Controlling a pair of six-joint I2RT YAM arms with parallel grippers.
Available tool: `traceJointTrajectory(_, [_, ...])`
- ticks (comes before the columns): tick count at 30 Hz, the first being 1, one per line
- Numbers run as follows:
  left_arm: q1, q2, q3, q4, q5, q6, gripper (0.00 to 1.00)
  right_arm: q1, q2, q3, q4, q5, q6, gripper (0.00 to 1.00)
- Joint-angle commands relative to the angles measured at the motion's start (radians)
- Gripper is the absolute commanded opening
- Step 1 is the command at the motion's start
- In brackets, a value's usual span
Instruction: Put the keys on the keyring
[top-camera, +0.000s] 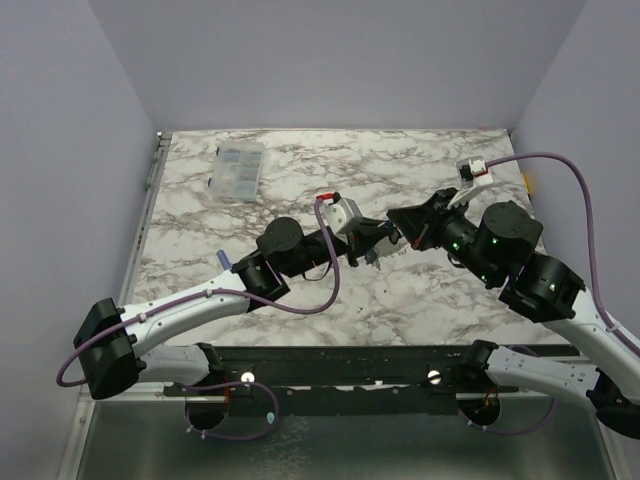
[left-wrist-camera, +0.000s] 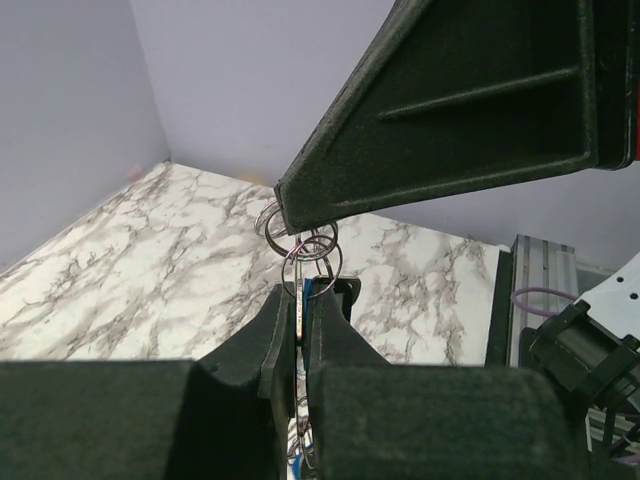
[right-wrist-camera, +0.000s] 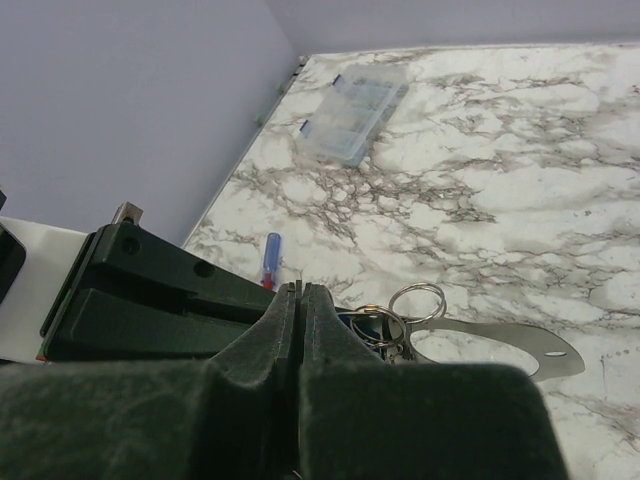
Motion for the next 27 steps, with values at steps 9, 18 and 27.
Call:
traceJointTrajectory(9, [0.0,-0.032,-0.011,0.019,0.096,-0.039,0.69,0.003,0.01,0.041,0.034,-0.013,0.005,0.01])
traceJointTrajectory(18, [0.0,-0.049,0.024,0.013,0.059,-0.06,0.53,0.004,0.007,0.037,0.036,-0.019,0.008,0.01])
traceJointTrajectory(27, [0.003,-0.059,0.054,-0.07,0.072,-0.029,0.52,0.003,0.005,0.043,0.036,-0.034,0.007,0.01])
